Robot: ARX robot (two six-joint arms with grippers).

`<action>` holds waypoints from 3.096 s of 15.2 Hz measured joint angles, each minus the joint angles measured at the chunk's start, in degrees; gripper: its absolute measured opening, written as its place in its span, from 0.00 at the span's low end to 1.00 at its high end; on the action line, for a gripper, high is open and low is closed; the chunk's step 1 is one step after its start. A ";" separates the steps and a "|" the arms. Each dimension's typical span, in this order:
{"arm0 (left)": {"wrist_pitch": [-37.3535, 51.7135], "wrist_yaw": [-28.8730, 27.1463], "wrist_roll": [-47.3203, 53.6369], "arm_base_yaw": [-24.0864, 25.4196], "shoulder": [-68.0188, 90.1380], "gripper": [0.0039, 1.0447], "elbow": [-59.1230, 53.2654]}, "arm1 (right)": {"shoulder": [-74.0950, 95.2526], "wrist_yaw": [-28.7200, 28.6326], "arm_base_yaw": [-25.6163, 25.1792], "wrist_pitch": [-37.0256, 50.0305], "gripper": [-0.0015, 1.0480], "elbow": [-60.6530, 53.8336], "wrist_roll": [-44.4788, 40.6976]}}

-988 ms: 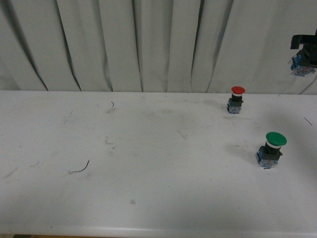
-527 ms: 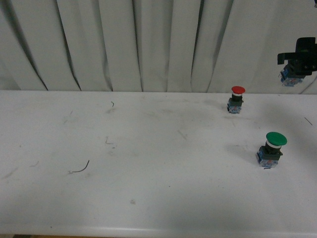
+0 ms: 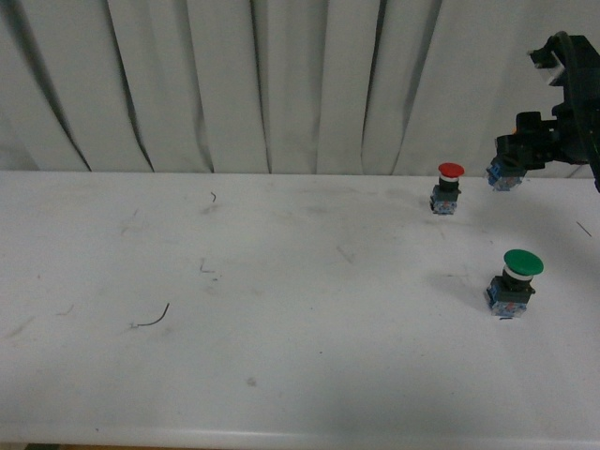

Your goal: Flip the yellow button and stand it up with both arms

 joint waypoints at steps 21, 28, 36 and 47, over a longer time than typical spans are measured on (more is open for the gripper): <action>0.02 0.00 -0.02 0.00 0.00 0.94 0.00 | 8.20 10.45 4.90 -2.03 0.33 0.61 4.02; 0.02 0.00 -0.02 0.00 0.00 0.94 0.00 | 8.92 12.20 4.83 -2.43 0.33 0.72 3.65; 0.02 0.00 -0.02 0.00 0.00 0.94 0.00 | 9.05 12.11 4.83 -1.95 0.77 0.87 3.56; 0.02 0.00 -0.02 0.00 0.00 0.94 0.00 | -15.58 7.17 1.07 16.76 0.94 -20.57 3.69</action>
